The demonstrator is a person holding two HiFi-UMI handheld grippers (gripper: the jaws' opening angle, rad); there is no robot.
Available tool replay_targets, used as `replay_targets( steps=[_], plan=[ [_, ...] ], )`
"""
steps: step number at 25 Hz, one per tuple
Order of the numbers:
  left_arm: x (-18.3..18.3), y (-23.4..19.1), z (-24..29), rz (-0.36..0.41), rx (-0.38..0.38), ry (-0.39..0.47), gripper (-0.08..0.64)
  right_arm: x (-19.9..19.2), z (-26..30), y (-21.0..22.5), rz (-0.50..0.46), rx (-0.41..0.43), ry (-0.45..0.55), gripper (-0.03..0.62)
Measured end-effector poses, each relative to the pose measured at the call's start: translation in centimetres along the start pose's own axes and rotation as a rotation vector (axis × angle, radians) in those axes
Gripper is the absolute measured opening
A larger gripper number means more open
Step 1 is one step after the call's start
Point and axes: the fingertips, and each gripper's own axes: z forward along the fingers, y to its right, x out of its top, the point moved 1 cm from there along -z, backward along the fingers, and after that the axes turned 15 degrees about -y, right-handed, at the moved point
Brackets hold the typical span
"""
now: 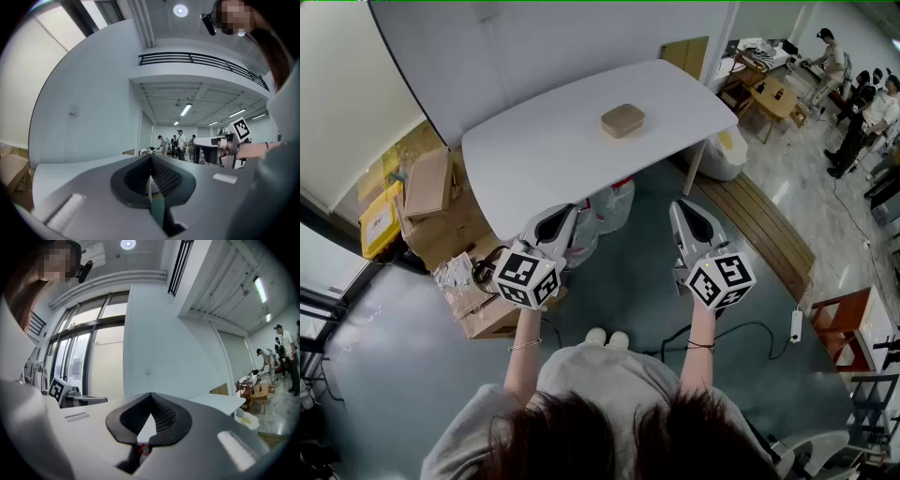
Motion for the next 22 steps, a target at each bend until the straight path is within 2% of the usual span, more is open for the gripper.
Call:
replay_targets(
  steps=[11,22],
  plan=[
    [0.4,-0.1,0.9,0.000,0.007,-0.001,-0.011,0.1,0.4,1.1,0.006,0.007,-0.004,0.012],
    [0.6,1.8,3.4,0.007,0.041,-0.002,-0.011,-0.6,0.3,4.6,0.037,0.053,-0.004,0.012]
  ],
)
